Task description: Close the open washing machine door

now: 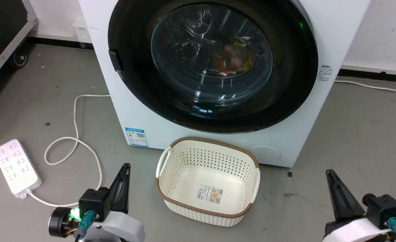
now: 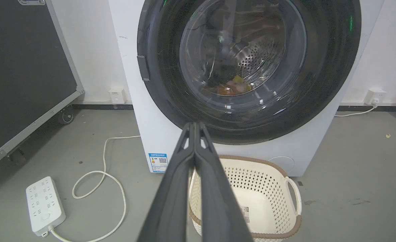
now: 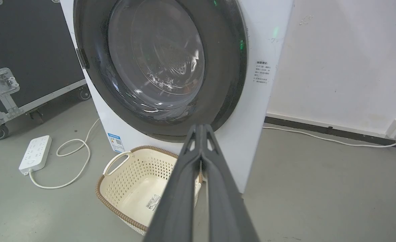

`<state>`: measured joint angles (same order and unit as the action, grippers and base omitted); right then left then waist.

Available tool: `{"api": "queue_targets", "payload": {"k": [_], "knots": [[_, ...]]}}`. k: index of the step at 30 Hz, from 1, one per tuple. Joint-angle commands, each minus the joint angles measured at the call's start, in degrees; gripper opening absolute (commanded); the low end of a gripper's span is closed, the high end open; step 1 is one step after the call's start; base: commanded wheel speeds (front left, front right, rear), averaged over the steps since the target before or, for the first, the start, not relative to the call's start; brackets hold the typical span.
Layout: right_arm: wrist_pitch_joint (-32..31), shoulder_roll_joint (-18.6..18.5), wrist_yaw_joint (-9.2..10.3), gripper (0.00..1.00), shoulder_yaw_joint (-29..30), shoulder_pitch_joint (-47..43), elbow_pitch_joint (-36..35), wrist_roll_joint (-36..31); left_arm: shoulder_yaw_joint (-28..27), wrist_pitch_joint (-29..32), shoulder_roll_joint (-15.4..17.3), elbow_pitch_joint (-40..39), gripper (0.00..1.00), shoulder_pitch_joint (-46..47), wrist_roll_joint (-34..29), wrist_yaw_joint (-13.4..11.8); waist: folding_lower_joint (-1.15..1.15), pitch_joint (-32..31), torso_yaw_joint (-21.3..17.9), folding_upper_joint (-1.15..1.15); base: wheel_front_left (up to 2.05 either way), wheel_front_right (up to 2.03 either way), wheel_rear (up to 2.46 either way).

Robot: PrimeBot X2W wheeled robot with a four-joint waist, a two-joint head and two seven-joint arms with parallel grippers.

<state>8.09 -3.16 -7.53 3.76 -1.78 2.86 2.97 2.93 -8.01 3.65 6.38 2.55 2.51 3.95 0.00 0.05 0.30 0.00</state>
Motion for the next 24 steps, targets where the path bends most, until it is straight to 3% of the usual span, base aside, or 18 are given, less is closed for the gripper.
{"api": "queue_targets", "payload": {"k": [1,24], "knots": [[-0.30,0.13,0.02,0.00,-0.18,0.71,-0.54,-0.53,-0.21,0.26,-0.14,-0.41,0.00,-0.70,-0.55,-0.40,0.00,0.00,0.00,0.00,0.00,0.00,0.00],[-3.01,0.18,0.03,0.00,-1.43,1.08,-1.35,-1.38,-1.15,2.95,-0.36,-2.48,0.00,-1.34,-1.23,-1.63,0.00,-0.02,-0.11,0.00,0.00,0.00,0.00]]}}
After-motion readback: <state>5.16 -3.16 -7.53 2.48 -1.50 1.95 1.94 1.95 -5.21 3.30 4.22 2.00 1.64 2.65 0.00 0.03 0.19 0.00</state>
